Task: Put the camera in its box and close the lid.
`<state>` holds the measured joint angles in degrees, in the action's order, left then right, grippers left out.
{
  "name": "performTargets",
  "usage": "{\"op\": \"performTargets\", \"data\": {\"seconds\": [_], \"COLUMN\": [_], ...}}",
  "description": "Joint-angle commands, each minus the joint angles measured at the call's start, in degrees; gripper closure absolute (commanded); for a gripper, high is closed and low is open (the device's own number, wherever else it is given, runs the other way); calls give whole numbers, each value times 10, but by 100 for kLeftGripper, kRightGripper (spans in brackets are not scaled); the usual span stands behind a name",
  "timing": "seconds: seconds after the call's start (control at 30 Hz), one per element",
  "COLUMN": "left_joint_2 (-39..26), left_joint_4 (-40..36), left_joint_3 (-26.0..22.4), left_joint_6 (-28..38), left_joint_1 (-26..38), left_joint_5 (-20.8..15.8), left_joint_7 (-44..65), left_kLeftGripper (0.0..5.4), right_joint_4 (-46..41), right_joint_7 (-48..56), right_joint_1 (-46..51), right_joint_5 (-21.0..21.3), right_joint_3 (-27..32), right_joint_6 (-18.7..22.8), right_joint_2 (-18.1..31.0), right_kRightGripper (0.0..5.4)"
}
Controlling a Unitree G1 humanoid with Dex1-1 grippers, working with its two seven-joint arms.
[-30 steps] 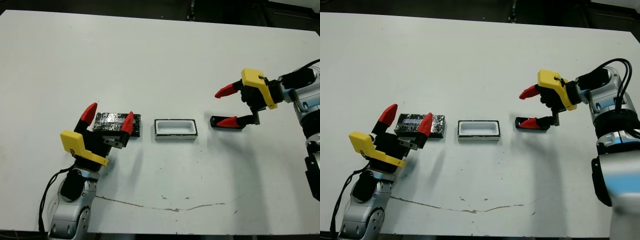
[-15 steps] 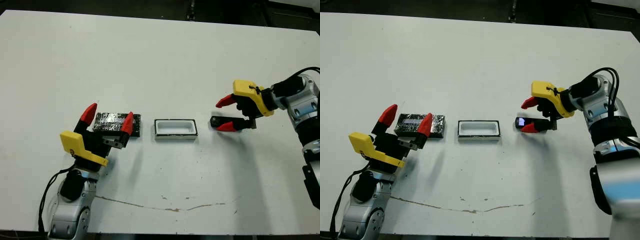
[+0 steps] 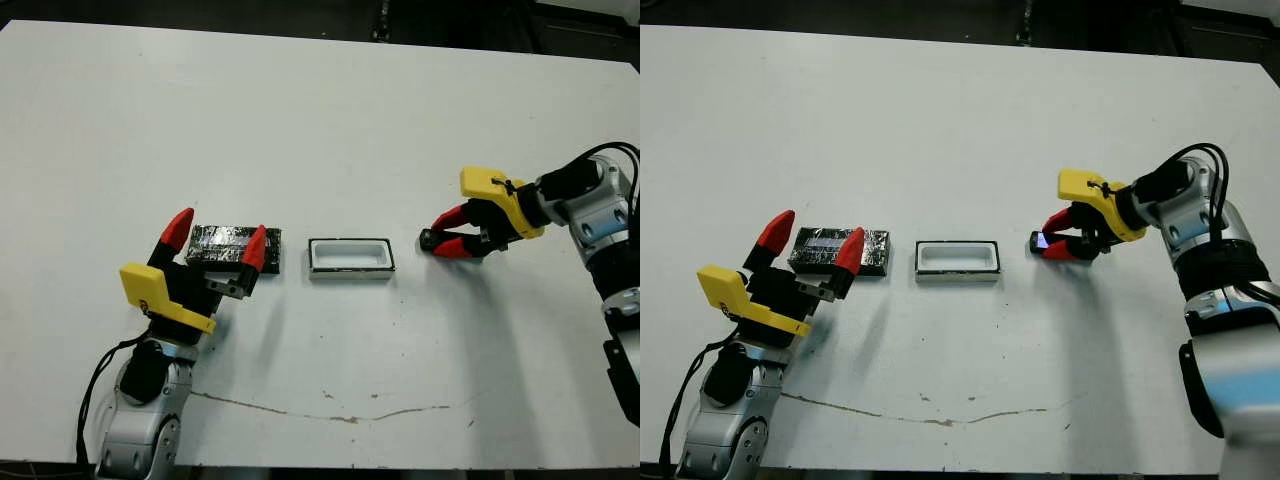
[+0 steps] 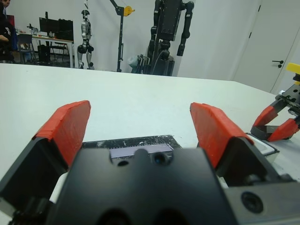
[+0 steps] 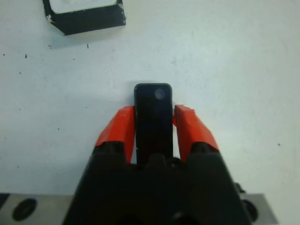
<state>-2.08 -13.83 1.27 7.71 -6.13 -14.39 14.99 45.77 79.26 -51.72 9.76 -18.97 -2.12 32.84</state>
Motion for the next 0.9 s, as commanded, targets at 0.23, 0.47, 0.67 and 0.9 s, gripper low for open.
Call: {"op": "performTargets", "data": {"seconds": [0.23, 0.47, 0.67, 0.9], "left_joint_2": [-2, -2, -2, -1], "left_joint_4": [7, 4, 4, 1], "left_joint_3": [-1, 0, 2, 4], "left_joint_6": [7, 1, 1, -1], "left_joint_1": [-6, -5, -4, -3], "left_joint_5": [-2, 0, 3, 10], "left_joint_7": [4, 0, -1, -4], "left_kLeftGripper": [0, 0, 0, 0], "right_joint_4": [-19, -44, -72, -133], "right_joint_7": [-36, -17, 27, 66], "right_joint_1": [41, 15, -39, -65], "right_joint_5": [-22, -93, -155, -179], "right_joint_3": [28, 78, 96, 64], "right_joint_6": [-18, -10, 95, 168], "right_joint_2": [6, -1, -28, -70], "right_kRightGripper": [374, 374, 374, 374]}}
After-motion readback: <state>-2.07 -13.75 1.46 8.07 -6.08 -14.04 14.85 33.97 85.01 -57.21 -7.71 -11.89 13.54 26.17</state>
